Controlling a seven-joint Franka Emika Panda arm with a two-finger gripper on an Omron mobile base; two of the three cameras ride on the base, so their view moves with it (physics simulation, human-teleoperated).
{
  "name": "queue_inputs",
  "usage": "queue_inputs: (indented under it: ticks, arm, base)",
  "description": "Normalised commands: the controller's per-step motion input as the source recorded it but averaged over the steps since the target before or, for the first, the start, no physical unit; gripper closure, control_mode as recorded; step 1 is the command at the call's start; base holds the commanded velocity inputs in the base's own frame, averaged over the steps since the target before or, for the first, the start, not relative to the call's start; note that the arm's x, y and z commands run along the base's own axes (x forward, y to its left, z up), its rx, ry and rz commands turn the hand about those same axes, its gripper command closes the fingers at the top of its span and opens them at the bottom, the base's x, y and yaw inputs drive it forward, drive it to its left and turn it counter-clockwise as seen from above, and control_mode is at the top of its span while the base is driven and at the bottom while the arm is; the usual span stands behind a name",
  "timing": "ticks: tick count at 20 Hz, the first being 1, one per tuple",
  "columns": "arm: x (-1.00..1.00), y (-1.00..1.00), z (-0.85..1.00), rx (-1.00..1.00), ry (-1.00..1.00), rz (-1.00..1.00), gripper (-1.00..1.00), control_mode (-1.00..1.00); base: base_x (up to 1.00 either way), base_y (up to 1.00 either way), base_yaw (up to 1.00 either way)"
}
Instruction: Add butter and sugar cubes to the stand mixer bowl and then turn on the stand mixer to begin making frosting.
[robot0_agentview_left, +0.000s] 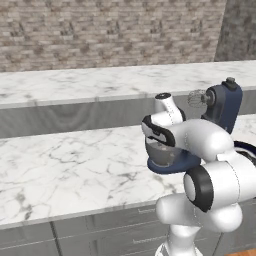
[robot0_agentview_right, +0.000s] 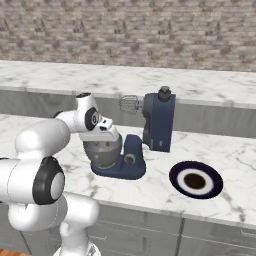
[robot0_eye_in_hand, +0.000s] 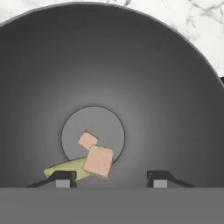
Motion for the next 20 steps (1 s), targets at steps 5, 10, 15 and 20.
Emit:
queue_inputs:
  ticks: [5, 10, 15, 20]
  arm:
    - [-0.08, 0.23, 0.28, 0.00, 0.00, -0.03, -1.00, -1.00]
    - [-0.47, 0.11, 0.65, 0.00, -0.04, -0.03, -1.00, -1.00]
    - [-0.68, -0.07, 1.00, 0.04, -0.11, -0.05, -1.00, -1.00]
    - [-0.27, -0.49, 0.92, 0.08, 0.00, -0.11, -1.00, -1.00]
  base:
    - [0.00, 0.00, 0.00]
    - [0.00, 0.00, 0.00]
    - [0.00, 0.00, 0.00]
    - [0.00, 0.00, 0.00]
